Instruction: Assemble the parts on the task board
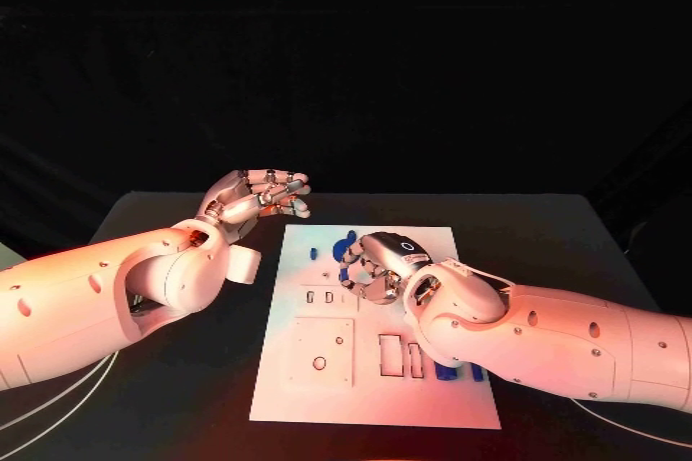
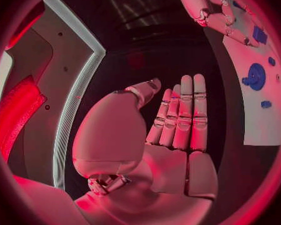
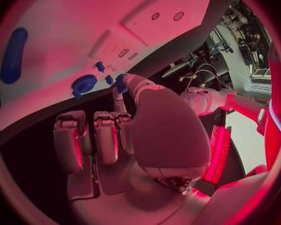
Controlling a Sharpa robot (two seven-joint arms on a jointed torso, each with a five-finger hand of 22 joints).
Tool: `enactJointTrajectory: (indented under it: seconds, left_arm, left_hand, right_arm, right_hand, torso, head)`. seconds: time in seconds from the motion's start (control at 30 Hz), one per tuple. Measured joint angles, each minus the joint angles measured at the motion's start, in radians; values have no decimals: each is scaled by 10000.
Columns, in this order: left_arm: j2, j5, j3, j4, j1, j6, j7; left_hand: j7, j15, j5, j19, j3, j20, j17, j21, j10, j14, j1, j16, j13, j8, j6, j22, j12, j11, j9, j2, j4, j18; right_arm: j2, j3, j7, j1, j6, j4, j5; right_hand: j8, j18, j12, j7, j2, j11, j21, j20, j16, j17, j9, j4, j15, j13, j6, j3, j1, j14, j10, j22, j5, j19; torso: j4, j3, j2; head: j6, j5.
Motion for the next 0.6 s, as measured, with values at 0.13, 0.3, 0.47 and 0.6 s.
enactJointTrajectory:
  seconds: [0.13, 0.3, 0.47, 0.6]
  left_arm:
    - [3, 0, 0, 0, 0, 1, -2]
    - [11, 0, 0, 1, 0, 2, -5]
    - [15, 0, 0, 4, 0, 3, -9]
    - [15, 0, 0, 4, 0, 4, -11]
  left_hand:
    - [0, 0, 0, -31, 29, 31, 19, 0, 0, 0, 0, 0, 0, 0, 0, 22, 0, 0, -1, 0, 29, 0]
    - [0, 0, 0, -31, 29, 31, 19, 0, 0, 0, 0, 0, 0, 0, 0, 21, 0, 0, -2, 0, 29, -1]
    - [0, 0, 0, -31, 29, 31, 18, 0, 0, 0, 0, 0, 0, 0, 0, 20, 0, 0, -2, 0, 29, 0]
    - [0, 0, 0, -31, 29, 31, 18, 0, 0, 0, 0, 0, 0, 0, 0, 20, 0, 0, -3, 0, 29, 0]
  right_arm:
    - [173, -15, -191, -87, 91, -85, -147]
    - [349, -33, -392, -196, 202, -181, -291]
    - [465, -54, -527, -302, 292, -314, -389]
    - [541, -62, -590, -384, 327, -420, -439]
  right_hand:
    - [0, -1, 0, 5, -1, 0, 0, 0, 0, -1, 4, 0, 0, 0, -6, 0, 0, 0, 0, 0, -1, 0]
    - [0, 0, 0, 13, -1, 0, 0, 0, 0, -1, 8, 0, 1, -1, -15, -1, 0, 0, 0, 6, -3, 0]
    - [-1, 0, -1, 22, -2, 0, 0, 0, 0, -2, 8, 0, 1, -1, -25, -1, 0, 0, 0, 8, -54, 0]
    - [-2, 0, -1, 27, -32, 0, 0, 0, 0, -2, 7, 0, 1, -1, -31, -2, -30, 0, 0, 7, -57, 0]
  torso:
    - [-8, 2, 5]
    - [-16, 6, 7]
    - [-17, 2, 8]
    - [-18, 3, 8]
  head:
    - [-14, 23]
    - [-53, 39]
    - [-94, 51]
    - [-118, 63]
